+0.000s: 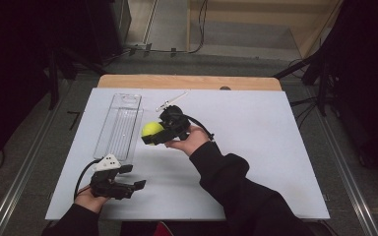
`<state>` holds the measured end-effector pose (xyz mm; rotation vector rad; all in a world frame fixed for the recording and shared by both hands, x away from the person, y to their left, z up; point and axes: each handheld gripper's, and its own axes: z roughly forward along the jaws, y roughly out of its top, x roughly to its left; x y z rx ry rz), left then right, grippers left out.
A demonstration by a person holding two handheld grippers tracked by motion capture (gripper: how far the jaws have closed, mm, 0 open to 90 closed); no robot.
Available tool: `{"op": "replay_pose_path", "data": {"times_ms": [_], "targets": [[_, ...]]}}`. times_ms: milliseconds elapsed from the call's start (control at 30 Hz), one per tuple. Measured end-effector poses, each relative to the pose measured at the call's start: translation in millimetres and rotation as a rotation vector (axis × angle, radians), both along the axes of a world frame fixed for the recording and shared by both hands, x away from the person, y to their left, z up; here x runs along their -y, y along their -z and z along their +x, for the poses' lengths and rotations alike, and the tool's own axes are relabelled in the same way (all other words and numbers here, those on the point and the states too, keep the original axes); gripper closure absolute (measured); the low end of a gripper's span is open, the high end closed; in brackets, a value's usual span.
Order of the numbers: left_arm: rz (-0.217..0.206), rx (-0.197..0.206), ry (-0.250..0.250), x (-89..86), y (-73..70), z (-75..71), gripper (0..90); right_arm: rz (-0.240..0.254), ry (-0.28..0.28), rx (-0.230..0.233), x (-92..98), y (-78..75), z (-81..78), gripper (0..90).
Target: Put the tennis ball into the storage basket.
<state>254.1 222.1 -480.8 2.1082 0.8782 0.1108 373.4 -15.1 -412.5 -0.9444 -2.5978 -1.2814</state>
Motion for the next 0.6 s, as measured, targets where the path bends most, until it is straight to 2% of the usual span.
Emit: {"op": "replay_pose_path", "data": {"times_ms": [600], "targets": [[-0.002,0.005,0.002,-0.5,-0.1,0.3,20.8,0.012,-0.014,-0.002,-31.1,-6.5,14.8,23.2]]}}
